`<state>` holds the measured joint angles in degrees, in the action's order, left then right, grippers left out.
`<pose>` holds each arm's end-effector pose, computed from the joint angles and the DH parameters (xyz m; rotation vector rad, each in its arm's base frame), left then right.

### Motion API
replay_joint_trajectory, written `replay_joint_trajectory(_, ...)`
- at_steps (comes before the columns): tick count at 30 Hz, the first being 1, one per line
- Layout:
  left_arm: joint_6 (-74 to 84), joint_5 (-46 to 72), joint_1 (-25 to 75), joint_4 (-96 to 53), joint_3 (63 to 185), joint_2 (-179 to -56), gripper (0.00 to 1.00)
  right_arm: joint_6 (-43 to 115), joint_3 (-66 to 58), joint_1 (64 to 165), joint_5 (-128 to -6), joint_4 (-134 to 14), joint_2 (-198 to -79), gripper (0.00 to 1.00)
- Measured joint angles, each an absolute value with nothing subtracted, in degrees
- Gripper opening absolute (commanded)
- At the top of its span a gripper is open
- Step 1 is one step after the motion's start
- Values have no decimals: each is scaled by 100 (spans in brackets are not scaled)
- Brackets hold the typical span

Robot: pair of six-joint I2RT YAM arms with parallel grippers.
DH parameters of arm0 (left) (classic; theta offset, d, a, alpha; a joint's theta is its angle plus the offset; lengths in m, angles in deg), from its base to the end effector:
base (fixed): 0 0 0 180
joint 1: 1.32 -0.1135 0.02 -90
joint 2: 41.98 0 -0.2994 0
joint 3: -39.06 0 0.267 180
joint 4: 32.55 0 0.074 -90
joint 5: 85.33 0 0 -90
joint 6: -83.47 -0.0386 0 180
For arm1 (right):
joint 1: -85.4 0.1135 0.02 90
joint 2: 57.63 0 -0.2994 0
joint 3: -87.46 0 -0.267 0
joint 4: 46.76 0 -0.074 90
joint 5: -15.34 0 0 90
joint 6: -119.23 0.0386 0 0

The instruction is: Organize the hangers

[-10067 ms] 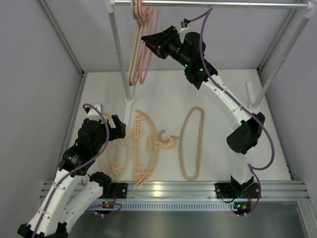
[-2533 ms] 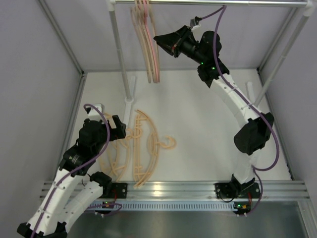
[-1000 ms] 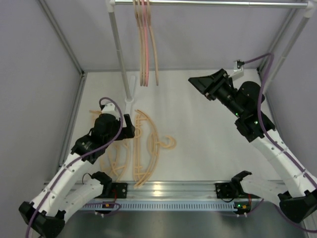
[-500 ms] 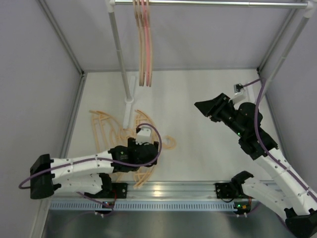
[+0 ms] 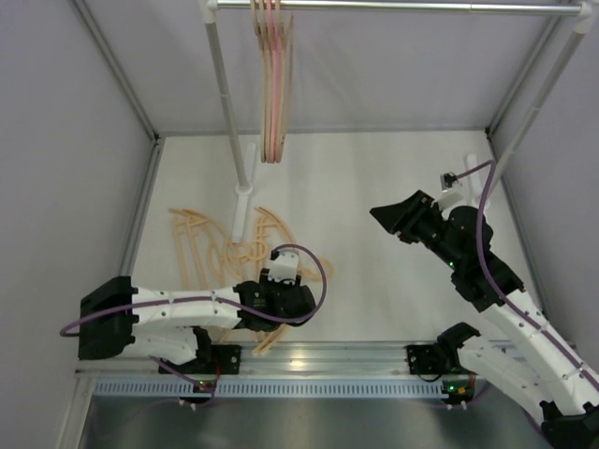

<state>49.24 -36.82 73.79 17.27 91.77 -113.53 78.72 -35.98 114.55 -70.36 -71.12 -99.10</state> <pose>0.0801 -0.2016 0.2154 0.2282 2.3321 -0.0326 0.1422 0.0826 0.3632 0.2693 1.8368 1.0533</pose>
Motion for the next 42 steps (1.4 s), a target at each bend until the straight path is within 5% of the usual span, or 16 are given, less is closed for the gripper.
replay_joint_trajectory(16,4705,-3131,7379,1030,9048,-11840,40,7872,-3683,11455,-7130,-7291,-9694,44)
replay_joint_trajectory(20,4725,-3092,7379,1010,8985,-11840,32,7872,-3738,11455,-7161,-7313,-9672,44)
replay_joint_trajectory(27,4740,-3068,7377,977,8913,-11838,1,7872,-3843,11455,-7170,-7350,-9668,44)
replay_joint_trajectory(42,4423,-2939,7372,1227,9315,-10931,0,7863,-3841,11455,-7233,-7427,-9668,44)
